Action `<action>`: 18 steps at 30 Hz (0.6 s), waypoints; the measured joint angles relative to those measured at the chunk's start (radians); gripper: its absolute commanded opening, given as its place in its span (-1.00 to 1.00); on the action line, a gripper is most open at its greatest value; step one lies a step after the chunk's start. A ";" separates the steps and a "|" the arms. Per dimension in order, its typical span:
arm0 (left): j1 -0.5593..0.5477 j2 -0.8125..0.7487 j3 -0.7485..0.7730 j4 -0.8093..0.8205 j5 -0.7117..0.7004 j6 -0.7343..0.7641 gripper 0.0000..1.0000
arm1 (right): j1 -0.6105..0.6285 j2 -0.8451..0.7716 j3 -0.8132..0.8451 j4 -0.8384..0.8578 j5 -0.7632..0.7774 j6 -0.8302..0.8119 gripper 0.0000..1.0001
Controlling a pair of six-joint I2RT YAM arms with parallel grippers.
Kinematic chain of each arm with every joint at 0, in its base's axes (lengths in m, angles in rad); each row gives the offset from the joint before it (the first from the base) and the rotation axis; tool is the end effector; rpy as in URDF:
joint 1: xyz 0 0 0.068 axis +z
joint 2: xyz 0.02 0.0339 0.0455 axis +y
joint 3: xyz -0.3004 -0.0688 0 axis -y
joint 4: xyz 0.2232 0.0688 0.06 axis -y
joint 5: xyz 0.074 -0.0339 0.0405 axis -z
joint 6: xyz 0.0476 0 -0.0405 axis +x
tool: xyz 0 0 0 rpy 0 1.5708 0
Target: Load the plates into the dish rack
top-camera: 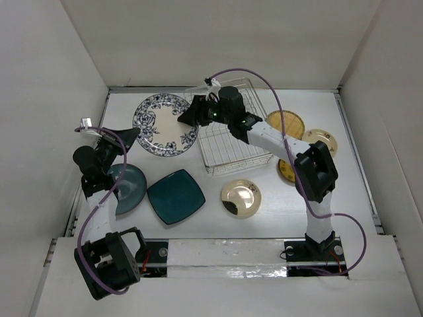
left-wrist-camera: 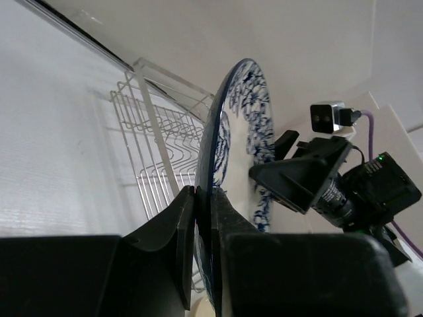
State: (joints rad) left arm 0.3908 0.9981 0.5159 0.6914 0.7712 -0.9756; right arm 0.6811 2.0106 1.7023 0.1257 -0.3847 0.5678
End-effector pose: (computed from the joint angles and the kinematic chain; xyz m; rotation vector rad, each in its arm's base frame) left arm 0.1870 0.0412 0.3381 -0.3252 1.4635 -0.9980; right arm 0.3733 0.3255 0.3533 -0.4124 1.8677 1.2170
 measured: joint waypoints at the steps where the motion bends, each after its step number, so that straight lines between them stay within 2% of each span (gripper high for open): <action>1: -0.004 -0.005 0.000 0.000 0.005 0.002 -1.00 | 0.000 -0.002 -0.014 0.011 -0.014 0.007 0.05; 2: -0.010 -0.009 0.000 -0.001 0.008 0.006 -1.00 | 0.000 -0.007 -0.029 0.019 -0.027 0.009 -0.10; 3: -0.014 -0.010 0.000 -0.003 0.010 0.010 -1.00 | 0.000 -0.014 -0.046 0.029 -0.040 0.014 -0.42; 5: -0.013 -0.012 -0.002 -0.019 -0.008 0.029 -1.00 | -0.006 -0.034 -0.078 0.046 -0.070 0.039 -0.71; 6: -0.010 -0.013 -0.003 -0.034 -0.021 0.035 -1.00 | -0.013 -0.046 -0.089 0.056 -0.099 0.060 -0.92; 7: -0.011 -0.013 -0.004 -0.046 -0.023 0.038 -1.00 | -0.016 -0.064 -0.100 0.071 -0.116 0.073 -1.00; 9: -0.023 -0.023 -0.004 -0.053 -0.016 0.039 -0.97 | -0.015 -0.111 -0.136 0.078 -0.123 0.077 -1.00; 10: -0.030 -0.037 -0.004 -0.063 -0.013 0.043 -0.82 | -0.017 -0.134 -0.158 0.083 -0.126 0.083 -1.00; 11: -0.037 -0.055 -0.004 -0.074 -0.012 0.050 -0.53 | -0.019 -0.152 -0.177 0.091 -0.129 0.086 -1.00; 13: -0.056 -0.088 -0.002 -0.100 -0.007 0.070 -0.22 | -0.033 -0.182 -0.212 0.113 -0.137 0.087 -1.00; 14: -0.071 -0.103 0.004 -0.120 -0.004 0.080 0.02 | -0.039 -0.196 -0.229 0.114 -0.140 0.089 -1.00; 18: -0.150 -0.135 0.070 -0.230 -0.012 0.176 0.43 | -0.087 -0.238 -0.274 0.099 -0.151 0.096 -1.00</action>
State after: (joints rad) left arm 0.2405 0.8635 0.5858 0.4610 0.7593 -0.7998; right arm 0.5938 1.7721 1.4288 0.2249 -0.5354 0.6640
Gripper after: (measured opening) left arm 0.633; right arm 0.180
